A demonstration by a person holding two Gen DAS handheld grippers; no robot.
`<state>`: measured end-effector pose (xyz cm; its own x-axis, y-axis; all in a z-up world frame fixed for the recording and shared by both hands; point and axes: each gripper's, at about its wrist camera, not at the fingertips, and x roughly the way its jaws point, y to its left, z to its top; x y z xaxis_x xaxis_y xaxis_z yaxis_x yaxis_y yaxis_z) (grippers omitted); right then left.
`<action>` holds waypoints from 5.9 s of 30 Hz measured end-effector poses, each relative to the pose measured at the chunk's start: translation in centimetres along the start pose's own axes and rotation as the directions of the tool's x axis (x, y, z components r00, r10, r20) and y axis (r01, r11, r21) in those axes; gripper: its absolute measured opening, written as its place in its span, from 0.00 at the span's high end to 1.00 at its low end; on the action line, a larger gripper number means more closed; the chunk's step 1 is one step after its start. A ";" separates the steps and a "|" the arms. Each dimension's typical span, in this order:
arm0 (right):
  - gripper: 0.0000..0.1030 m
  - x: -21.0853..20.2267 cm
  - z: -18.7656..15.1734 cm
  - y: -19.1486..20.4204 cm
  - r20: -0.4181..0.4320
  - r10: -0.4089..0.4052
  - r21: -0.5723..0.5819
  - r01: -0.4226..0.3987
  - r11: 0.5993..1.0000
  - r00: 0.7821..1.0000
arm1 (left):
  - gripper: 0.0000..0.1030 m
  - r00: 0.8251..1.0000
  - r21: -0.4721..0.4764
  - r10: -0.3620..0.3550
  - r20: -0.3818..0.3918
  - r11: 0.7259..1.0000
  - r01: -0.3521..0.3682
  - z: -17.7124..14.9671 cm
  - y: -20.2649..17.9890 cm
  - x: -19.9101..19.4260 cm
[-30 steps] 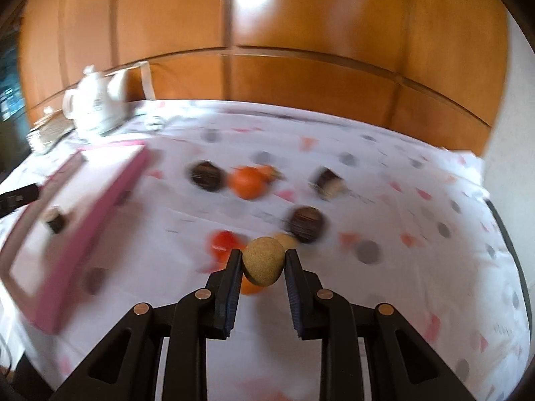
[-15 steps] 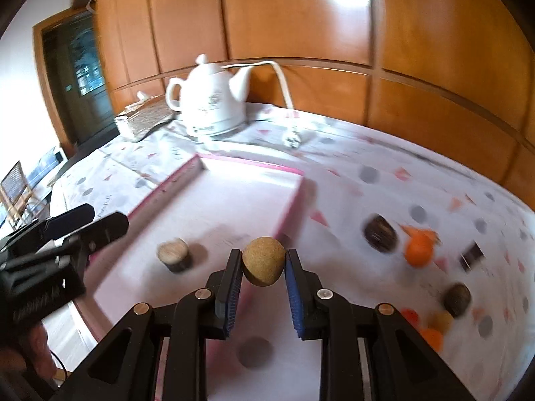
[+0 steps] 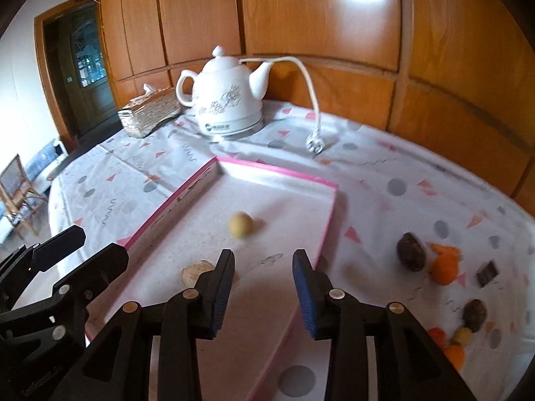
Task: Organize fruits
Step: 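Place the slice in the pink tray with the left tool while the right tool drops the yellow ball there, then move both open tools back toward the remaining fruits, then grasp the orange with the left tool while the right tool grasps another yellow ball, then release the orange into the pink tray with the left tool while the right tool releases its yellow ball there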
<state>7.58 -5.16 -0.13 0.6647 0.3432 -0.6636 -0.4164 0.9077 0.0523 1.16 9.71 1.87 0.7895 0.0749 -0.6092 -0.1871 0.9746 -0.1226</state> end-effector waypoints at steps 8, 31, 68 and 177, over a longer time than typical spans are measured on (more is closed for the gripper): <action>0.65 -2.1 -0.9 -0.7 0.041 -0.107 0.020 0.106 0.994 0.993 | 0.36 1.000 0.021 -0.015 -0.013 1.000 0.016 -0.5 -1.1 0.0; 0.65 -5.1 -3.5 -4.8 0.093 -0.220 0.101 0.210 0.972 0.971 | 0.34 0.998 0.131 -0.046 -0.037 0.990 0.050 -1.3 -5.7 -0.1; 0.65 -6.1 -13.6 -22.5 -0.174 -0.412 0.429 0.446 0.786 0.894 | 0.35 0.849 0.294 -0.409 -0.334 0.810 0.507 -5.2 -21.5 5.2; 0.75 -2.9 -3.8 -2.4 -0.016 0.156 0.042 -0.156 0.987 0.988 | 0.66 0.991 -0.016 -0.073 -0.113 0.997 0.072 0.5 -0.2 5.3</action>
<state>4.29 -9.21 -1.12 0.5817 0.4771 -0.6588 -0.4881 0.8526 0.1865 5.68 9.98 -0.96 0.7301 -0.0206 -0.6831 -0.1393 0.9741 -0.1782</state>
